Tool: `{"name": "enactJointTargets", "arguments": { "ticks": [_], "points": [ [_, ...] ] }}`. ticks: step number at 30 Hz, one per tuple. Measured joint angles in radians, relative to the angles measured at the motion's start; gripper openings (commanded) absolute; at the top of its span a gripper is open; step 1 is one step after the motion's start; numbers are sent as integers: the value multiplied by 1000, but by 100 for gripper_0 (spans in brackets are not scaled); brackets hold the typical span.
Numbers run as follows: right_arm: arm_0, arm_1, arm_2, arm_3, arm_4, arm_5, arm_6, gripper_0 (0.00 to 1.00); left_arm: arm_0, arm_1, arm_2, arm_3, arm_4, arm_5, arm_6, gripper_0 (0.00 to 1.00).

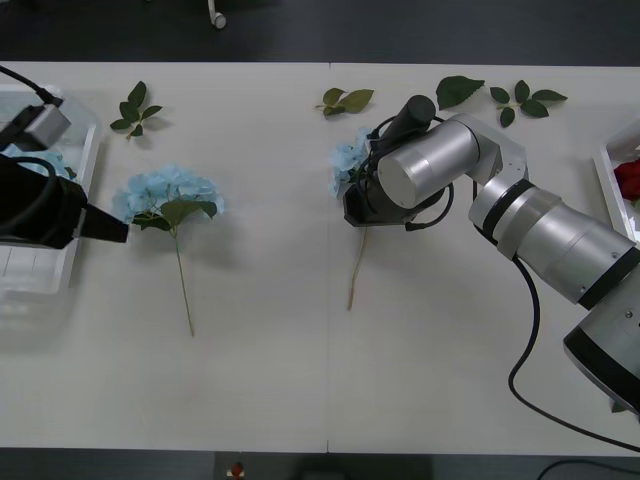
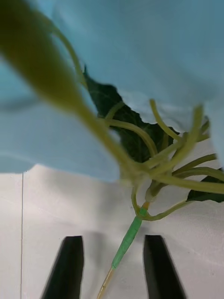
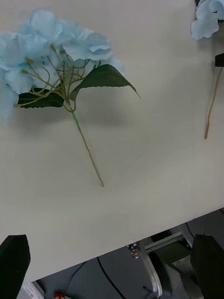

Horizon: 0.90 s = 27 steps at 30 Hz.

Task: Put the red flowers into the right box and the blue flowers into the left box

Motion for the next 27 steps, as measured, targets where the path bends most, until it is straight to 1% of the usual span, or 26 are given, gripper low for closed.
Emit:
{"name": "enactJointTargets", "arguments": {
  "ticks": [5, 6, 8, 11, 15, 20, 24, 27],
  "points": [
    [0, 0, 0, 0, 0, 0, 0, 14, 4, -22, -132, 0, -110, -48, 1, 100],
    [0, 0, 0, 0, 0, 0, 0, 13, 4, -23, -158, 0, -130, -59, 9, 100],
    [0, 0, 0, 0, 0, 0, 0, 6, 4, -23, -210, 1, -178, -85, 41, 100],
    [0, 0, 0, 0, 0, 0, 1, 0, 4, -23, -287, 10, -242, -133, 98, 100],
    [0, 0, -1, 0, -15, -9, 39, 0, 0, -23, -383, 71, -311, -219, 114, 100],
    [0, -34, -1, -3, -133, -37, 114, 0, -34, -23, -485, 187, -365, -337, 114, 100],
    [0, -117, -1, -43, -266, -37, 223, 0, -70, -23, -549, 260, -367, -410, 114, 100],
    [0, -209, -1, -106, -373, -37, 271, 0, -97, -33, -584, 304, -389, -432, 114, 100]
  ]
}}
